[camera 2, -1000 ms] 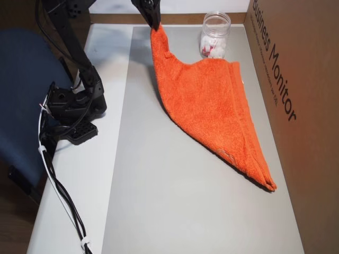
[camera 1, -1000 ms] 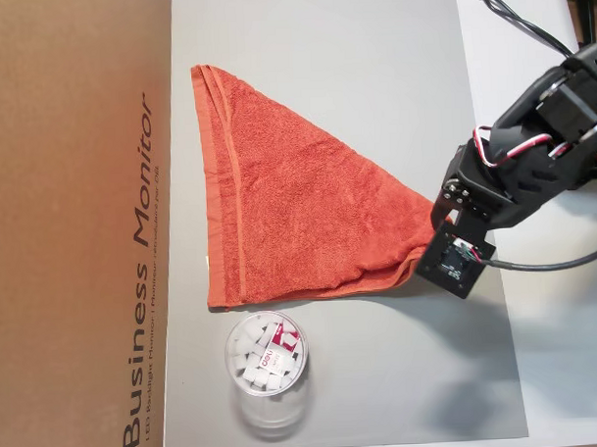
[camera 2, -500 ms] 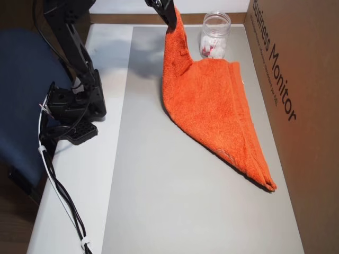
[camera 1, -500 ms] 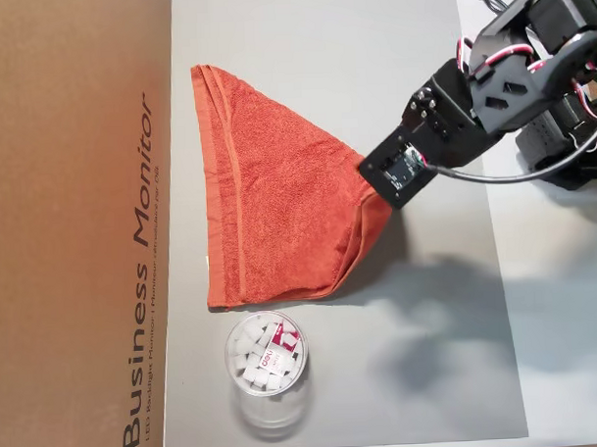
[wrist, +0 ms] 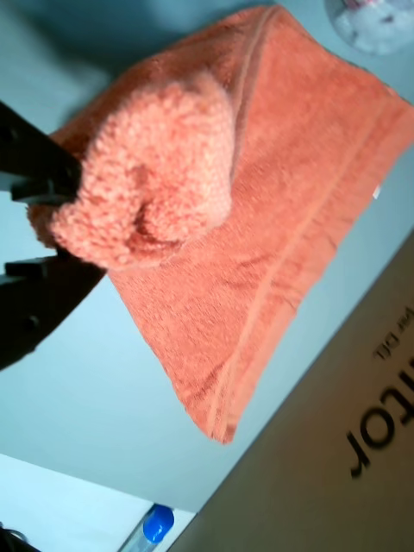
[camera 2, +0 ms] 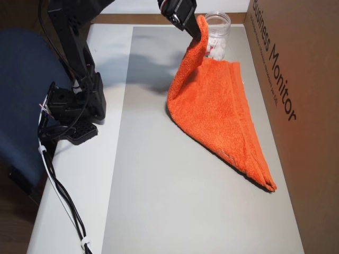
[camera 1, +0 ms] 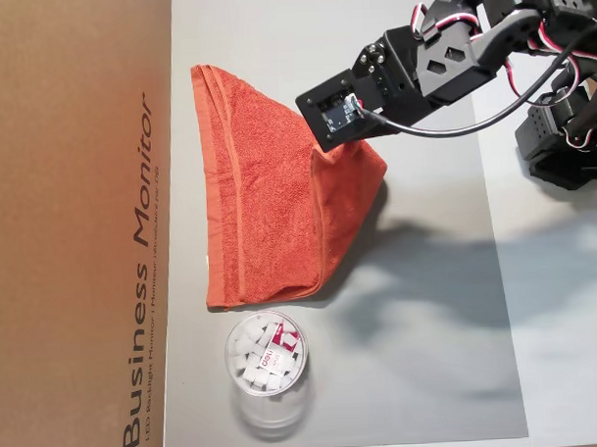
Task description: Fold the blanket.
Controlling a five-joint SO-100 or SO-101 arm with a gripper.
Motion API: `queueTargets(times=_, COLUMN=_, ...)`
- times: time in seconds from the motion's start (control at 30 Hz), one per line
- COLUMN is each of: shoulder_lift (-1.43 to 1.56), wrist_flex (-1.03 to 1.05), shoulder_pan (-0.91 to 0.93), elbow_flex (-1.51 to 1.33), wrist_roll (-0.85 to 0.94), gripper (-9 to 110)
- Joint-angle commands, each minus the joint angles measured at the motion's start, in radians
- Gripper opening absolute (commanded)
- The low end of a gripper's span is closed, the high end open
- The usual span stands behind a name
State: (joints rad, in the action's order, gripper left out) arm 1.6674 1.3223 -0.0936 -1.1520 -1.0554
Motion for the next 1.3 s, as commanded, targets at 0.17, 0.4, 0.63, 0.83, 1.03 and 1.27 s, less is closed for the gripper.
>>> queueTargets(times=0.17, shoulder_lift=-0.16, wrist_flex=-0.032, shoulder_pan=0.067, elbow_flex=0.252, wrist_roll=-0.043, gripper=0)
queueTargets(times=0.4, shoulder_lift=-0.288, wrist_flex=-0.034, shoulder_pan=0.121, elbow_flex=0.387, wrist_roll=-0.109, gripper=0)
queueTargets(times=0.63, shoulder_lift=-0.39, wrist_flex=-0.035, shoulder_pan=0.195, elbow_flex=0.46, wrist_roll=-0.255, gripper=0)
queueTargets(times=0.83, shoulder_lift=-0.476, wrist_flex=-0.164, shoulder_pan=0.232, elbow_flex=0.491, wrist_roll=-0.403, gripper=0)
queueTargets(times=1.03, shoulder_lift=-0.546, wrist_flex=-0.295, shoulder_pan=0.249, elbow_flex=0.491, wrist_roll=-0.479, gripper=0)
queueTargets(times=1.27, shoulder_lift=-0.607, wrist_flex=-0.459, shoulder_pan=0.261, elbow_flex=0.491, wrist_roll=-0.522, gripper=0)
